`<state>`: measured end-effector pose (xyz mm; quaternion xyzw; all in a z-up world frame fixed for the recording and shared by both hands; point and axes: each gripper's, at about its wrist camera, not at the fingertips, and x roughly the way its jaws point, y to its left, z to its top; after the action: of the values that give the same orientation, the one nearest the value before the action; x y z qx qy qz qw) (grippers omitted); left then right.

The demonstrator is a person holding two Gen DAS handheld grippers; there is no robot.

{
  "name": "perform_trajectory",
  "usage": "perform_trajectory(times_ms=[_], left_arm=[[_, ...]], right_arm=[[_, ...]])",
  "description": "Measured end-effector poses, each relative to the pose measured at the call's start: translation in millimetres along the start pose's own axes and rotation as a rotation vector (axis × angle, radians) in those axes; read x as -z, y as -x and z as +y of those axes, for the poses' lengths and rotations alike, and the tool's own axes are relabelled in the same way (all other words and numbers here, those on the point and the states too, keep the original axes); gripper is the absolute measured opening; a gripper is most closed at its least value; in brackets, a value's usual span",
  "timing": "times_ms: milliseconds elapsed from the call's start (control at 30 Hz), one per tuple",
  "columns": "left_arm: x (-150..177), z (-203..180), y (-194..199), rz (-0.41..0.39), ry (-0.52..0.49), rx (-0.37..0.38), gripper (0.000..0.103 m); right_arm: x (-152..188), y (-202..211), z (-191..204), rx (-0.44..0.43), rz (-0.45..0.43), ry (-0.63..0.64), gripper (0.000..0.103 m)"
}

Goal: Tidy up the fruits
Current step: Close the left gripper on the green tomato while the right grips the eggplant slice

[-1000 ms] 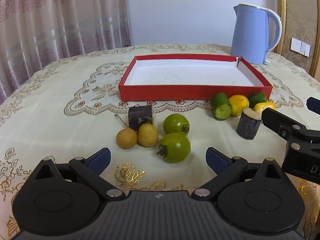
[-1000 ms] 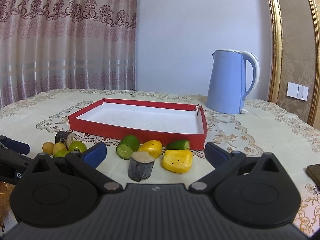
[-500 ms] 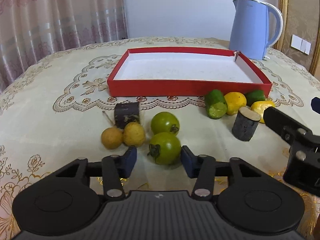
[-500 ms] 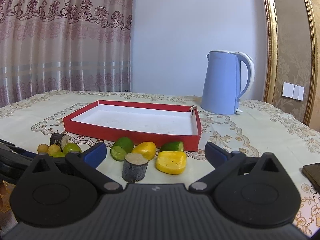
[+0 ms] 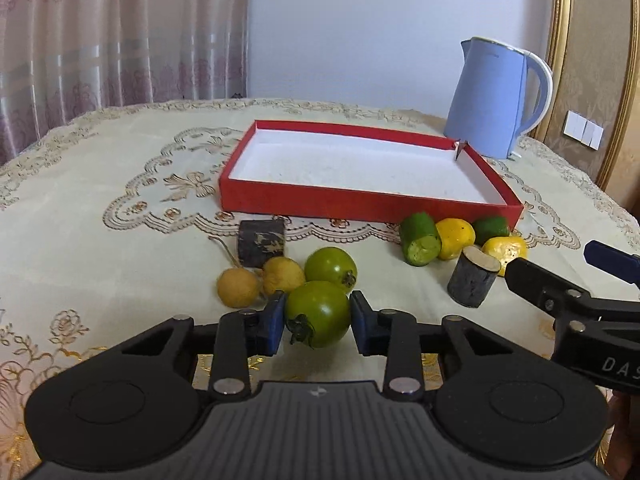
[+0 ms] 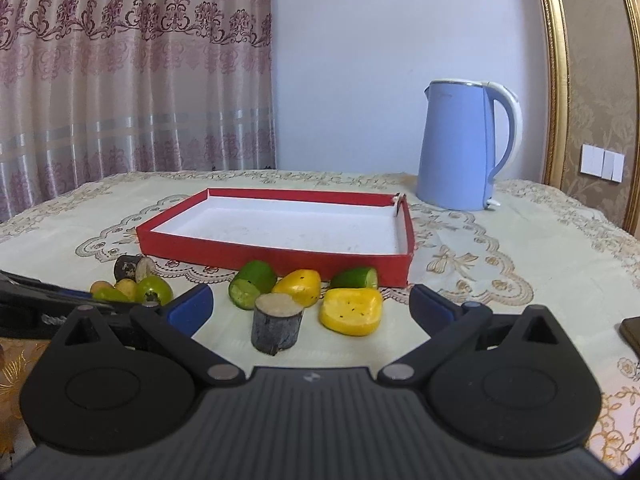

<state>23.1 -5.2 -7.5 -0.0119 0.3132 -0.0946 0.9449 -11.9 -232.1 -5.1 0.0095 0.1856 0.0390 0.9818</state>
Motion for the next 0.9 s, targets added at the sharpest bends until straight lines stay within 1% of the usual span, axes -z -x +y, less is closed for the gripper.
perform_trajectory(times_ms=[100, 167, 200, 233, 400, 533, 567, 667, 767, 833, 867, 900], left_arm=[[0, 1, -3, 0.024, -0.010, -0.011, 0.033], [2, 1, -7, 0.038, -0.014, -0.018, 0.033], [3, 0, -10, 0.048, -0.020, -0.018, 0.033], [4, 0, -12, 0.056, -0.021, -0.022, 0.033], [7, -8, -15, 0.029, -0.074, -0.053, 0.033], [10, -10, -13, 0.010, -0.078, -0.062, 0.033], [10, -10, -10, -0.003, -0.081, -0.075, 0.033], [8, -14, 3, -0.081, -0.115, -0.137, 0.033], [2, -14, 11, -0.109, -0.119, -0.148, 0.033], [0, -11, 12, -0.105, -0.106, -0.140, 0.033], [0, -10, 12, -0.100, -0.104, -0.138, 0.033], [1, -9, 10, -0.093, -0.100, -0.137, 0.033]], right_arm=[[1, -1, 3, -0.015, 0.011, 0.018, 0.103], [2, -3, 7, -0.019, 0.016, 0.038, 0.098], [3, -3, 8, -0.020, 0.020, 0.039, 0.093], [2, -4, 8, -0.024, 0.024, 0.038, 0.092], [0, -5, 8, -0.030, 0.028, 0.055, 0.091], [0, -9, 9, -0.044, 0.050, 0.066, 0.091], [-1, -10, 8, -0.055, 0.057, 0.062, 0.091], [-2, -14, 6, -0.080, 0.075, 0.045, 0.087], [-4, -19, 6, -0.083, 0.090, 0.046, 0.080], [-6, -24, 6, -0.092, 0.111, 0.043, 0.064], [-6, -28, 6, -0.098, 0.125, 0.042, 0.060], [-5, -31, 6, -0.105, 0.140, 0.039, 0.053]])
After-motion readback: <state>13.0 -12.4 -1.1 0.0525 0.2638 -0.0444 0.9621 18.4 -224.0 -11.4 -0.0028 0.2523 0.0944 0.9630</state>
